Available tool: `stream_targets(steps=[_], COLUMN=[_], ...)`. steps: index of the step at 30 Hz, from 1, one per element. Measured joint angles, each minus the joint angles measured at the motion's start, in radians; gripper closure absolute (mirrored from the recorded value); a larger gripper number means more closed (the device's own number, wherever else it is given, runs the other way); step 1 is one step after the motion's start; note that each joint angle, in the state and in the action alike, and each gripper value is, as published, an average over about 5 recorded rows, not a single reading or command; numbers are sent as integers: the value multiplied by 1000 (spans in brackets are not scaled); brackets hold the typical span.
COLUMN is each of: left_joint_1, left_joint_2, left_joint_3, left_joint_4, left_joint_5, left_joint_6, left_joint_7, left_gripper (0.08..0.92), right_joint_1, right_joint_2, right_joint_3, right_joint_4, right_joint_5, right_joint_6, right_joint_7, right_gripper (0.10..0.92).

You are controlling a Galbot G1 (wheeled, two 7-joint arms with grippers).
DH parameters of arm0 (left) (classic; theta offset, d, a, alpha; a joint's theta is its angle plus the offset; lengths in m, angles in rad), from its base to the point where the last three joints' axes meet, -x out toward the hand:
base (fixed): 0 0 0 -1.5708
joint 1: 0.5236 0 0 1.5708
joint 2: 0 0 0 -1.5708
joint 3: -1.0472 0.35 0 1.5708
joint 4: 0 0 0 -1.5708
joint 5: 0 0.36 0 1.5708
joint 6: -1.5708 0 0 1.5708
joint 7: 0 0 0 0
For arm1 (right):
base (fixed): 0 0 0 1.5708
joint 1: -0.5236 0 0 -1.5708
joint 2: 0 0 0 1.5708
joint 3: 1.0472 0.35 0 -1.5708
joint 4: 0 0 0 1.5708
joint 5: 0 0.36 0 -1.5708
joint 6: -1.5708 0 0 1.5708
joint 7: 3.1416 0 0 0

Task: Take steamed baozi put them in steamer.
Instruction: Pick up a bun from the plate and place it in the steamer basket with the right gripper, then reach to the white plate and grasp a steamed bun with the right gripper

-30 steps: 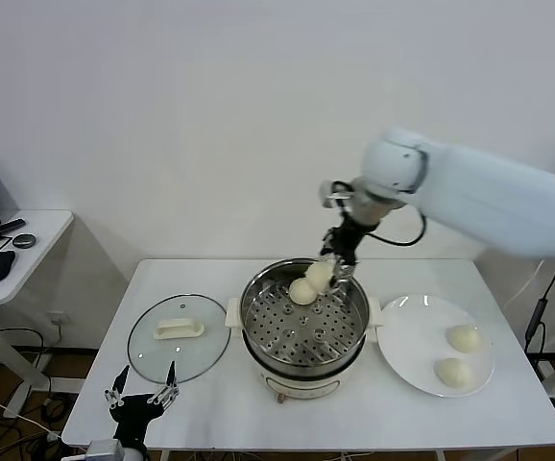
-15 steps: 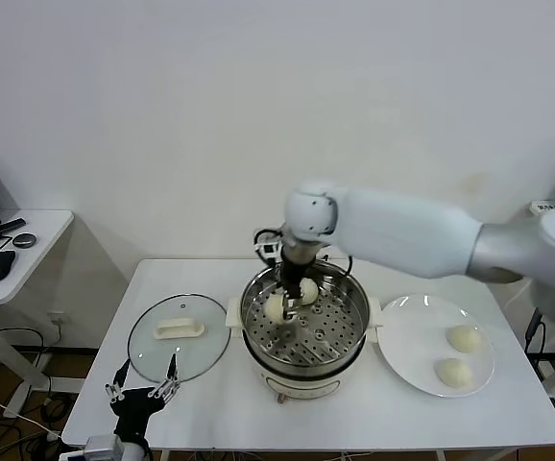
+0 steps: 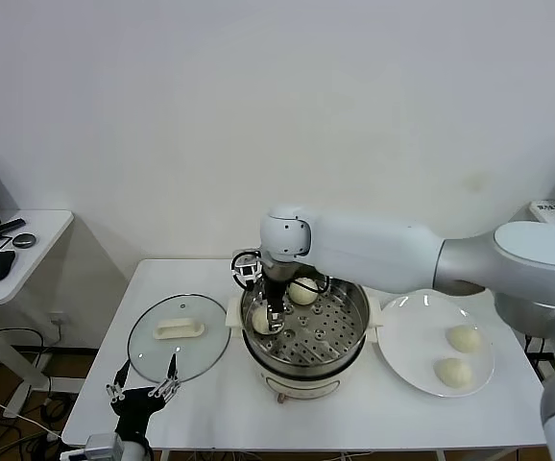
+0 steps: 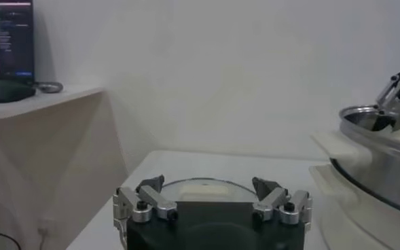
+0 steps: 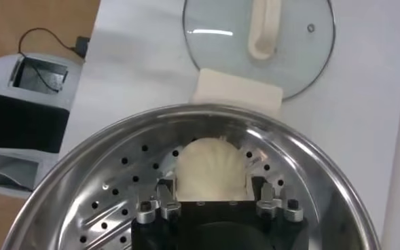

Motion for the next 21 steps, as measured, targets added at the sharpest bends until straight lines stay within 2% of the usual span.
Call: stream_targets(steps=[3, 11, 21], left_joint_1=[-1, 1, 6], left_joint_2=[-1, -1, -7], left_joint_3=[0, -3, -7], left_joint_4=[1, -2, 4], left_joint_5=[-1, -1, -6], left_joint_6=[2, 10, 20], left_joint_7=[2, 9, 15], left_gripper=[177, 177, 177], right_joint_1=[0, 40, 205], right_joint_2=[-4, -70, -327], right_joint_3=[6, 41, 61], right_joint_4=[7, 60, 175], right_joint_5=[1, 2, -31], right_joint_6=[-1, 2, 111], right_joint_7=[3, -11, -87], right_gripper=[212, 203, 203])
